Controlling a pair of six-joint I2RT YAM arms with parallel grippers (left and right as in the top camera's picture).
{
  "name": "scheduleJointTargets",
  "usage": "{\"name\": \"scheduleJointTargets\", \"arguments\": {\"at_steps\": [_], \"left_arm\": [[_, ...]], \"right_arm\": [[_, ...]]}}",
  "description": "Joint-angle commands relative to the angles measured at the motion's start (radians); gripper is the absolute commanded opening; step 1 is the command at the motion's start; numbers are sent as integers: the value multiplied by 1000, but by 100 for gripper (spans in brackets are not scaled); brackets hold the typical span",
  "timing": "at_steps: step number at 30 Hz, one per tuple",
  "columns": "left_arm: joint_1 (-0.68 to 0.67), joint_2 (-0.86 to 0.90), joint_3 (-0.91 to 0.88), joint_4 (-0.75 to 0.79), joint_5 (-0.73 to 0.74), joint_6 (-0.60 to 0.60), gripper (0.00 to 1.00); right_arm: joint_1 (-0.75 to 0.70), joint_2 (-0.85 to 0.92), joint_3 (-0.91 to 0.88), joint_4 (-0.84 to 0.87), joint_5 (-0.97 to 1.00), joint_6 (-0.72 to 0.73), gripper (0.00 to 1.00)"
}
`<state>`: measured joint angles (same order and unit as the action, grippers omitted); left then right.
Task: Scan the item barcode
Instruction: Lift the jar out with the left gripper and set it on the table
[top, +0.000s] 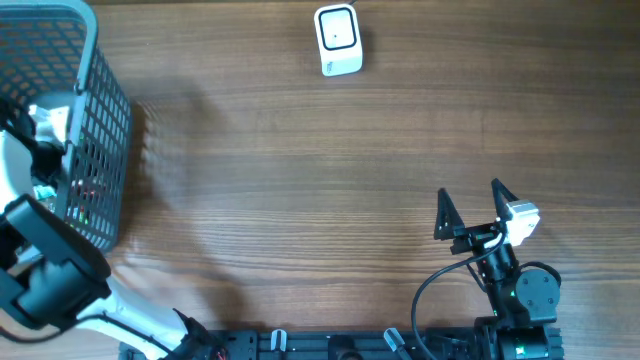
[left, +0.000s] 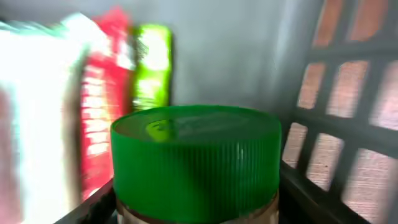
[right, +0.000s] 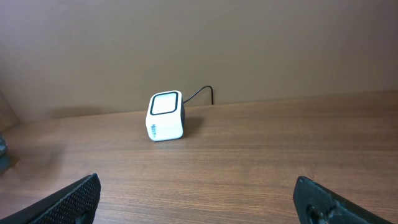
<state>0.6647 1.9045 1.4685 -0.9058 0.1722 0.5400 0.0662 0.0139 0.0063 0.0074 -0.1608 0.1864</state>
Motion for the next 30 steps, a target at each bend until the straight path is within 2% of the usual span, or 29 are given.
{"name": "scheduleJointTargets", "arguments": {"at_steps": [1,7,10,16,18,23,27,30], "left_arm": [[1,-194,105,8,-61,-7,55],[1,-415,174,41,-138,-14,55],[-2,-554,190,73,-139,-91,54],[-66,-769,190,6,13,-225,55],[-154,-812,190,-77,56,-281,54],[-390,-799,188,-231,21,-406,54],[-622,-709,188,-262,-151,-562,54],[-754,-613,188,-270,-259,-609,55]], "right_arm": [[-6,-3,-1,5,-5,7,100],[-6,-3,-1,5,-5,7,100],[-6,-4,-1,5,-5,7,100],[-6,-4,-1,5,-5,7,100],[-6,-4,-1,5,-5,7,100],[-6,-3,-1,5,-5,7,100],[-6,-4,-1,5,-5,7,100],[-6,-4,-1,5,-5,7,100]]}}
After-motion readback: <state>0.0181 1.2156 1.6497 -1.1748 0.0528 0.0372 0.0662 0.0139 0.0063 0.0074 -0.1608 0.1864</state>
